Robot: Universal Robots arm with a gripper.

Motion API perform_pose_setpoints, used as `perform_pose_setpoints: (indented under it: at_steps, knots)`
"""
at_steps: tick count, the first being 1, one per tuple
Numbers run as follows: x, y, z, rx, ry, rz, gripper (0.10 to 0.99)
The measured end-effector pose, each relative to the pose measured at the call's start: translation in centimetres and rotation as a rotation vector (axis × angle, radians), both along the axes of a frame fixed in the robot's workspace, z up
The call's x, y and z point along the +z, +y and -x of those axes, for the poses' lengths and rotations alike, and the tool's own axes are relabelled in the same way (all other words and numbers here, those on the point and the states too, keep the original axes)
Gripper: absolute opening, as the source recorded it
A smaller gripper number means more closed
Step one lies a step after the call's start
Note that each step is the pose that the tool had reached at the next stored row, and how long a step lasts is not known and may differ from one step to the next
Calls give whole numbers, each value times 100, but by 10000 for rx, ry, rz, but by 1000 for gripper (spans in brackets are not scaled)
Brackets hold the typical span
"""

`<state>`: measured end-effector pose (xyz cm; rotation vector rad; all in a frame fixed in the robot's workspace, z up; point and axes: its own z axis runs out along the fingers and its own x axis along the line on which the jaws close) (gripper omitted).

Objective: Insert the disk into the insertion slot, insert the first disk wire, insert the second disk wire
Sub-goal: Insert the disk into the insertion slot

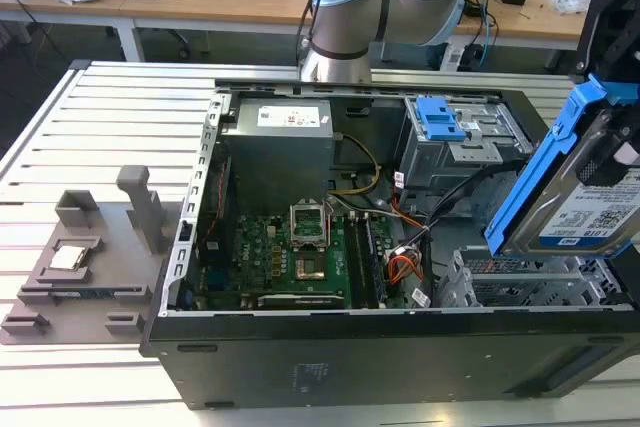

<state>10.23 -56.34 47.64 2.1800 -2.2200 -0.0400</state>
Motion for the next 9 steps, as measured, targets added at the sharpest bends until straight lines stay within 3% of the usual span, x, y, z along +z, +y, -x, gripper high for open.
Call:
perform_pose_setpoints:
  at_steps: [6, 9]
  knots:
    - [-50, 0, 2, 0, 0, 0, 365]
    - [-123, 0, 3, 0, 0, 0, 365]
